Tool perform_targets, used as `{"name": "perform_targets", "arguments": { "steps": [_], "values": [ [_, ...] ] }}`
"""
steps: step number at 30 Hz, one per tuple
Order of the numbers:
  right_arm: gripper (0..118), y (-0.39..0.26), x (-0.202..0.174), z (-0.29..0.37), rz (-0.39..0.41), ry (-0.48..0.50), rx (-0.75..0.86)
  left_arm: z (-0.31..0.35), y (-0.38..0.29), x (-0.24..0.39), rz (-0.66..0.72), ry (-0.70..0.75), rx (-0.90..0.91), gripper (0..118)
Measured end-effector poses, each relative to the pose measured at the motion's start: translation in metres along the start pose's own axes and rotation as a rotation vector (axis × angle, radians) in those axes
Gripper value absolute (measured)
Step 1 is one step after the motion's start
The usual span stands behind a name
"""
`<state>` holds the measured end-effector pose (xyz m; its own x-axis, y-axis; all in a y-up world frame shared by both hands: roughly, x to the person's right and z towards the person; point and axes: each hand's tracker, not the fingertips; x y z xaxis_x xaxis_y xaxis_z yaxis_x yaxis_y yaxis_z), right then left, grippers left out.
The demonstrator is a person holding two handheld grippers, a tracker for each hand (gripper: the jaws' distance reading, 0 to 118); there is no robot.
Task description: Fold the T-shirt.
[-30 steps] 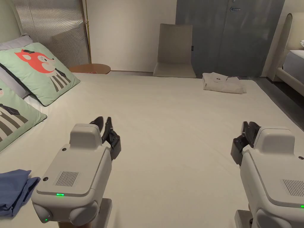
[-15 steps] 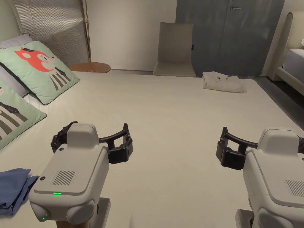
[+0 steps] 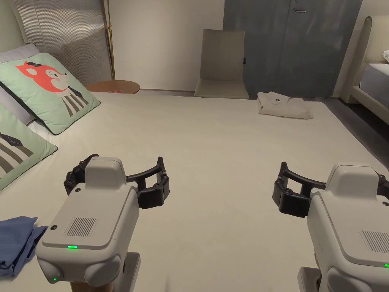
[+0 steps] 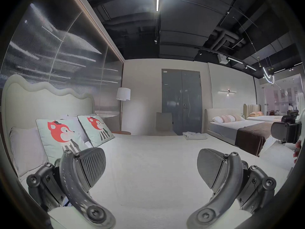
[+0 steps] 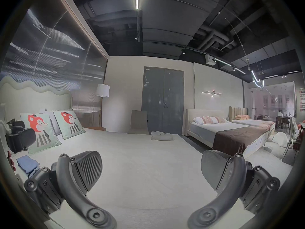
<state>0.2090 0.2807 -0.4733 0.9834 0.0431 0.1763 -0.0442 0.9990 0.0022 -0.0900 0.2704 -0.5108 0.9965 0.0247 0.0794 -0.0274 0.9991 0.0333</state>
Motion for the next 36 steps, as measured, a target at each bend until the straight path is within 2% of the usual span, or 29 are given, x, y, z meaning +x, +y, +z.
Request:
{"name": "perform_targets", "arguments": {
  "steps": [36],
  "values": [
    [117,-0.0051,-0.0025,-0.0021,0.015,0.003,-0.001,-0.0012,-0.0032,-0.0017,-0.002,-0.005,0.003,111]
  ]
}}
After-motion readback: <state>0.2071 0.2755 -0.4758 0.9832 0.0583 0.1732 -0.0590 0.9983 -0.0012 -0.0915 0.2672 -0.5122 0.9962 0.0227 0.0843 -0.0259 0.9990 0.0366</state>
